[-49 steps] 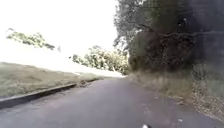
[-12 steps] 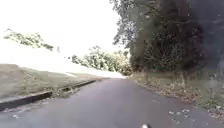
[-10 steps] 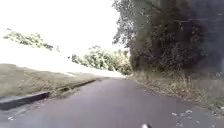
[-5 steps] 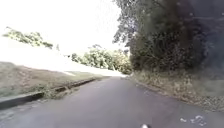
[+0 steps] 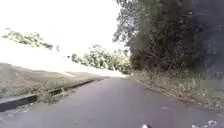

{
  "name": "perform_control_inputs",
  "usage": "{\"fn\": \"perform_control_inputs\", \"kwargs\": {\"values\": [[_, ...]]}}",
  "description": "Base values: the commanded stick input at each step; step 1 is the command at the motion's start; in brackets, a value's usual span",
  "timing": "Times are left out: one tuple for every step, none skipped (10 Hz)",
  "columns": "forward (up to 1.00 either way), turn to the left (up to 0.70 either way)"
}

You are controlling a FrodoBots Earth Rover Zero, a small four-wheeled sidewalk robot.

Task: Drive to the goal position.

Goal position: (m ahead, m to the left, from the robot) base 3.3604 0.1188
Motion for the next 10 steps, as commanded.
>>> {"fn": "perform_control_inputs", "kwargs": {"values": [[0.45,0.00],[0.45,0.00],[0.45,0.00],[0.45,0.00],[0.45,0.00],[0.45,0.00],[0.45,0.00],[0.45,0.00],[0.45,0.00],[0.45,0.00]]}}
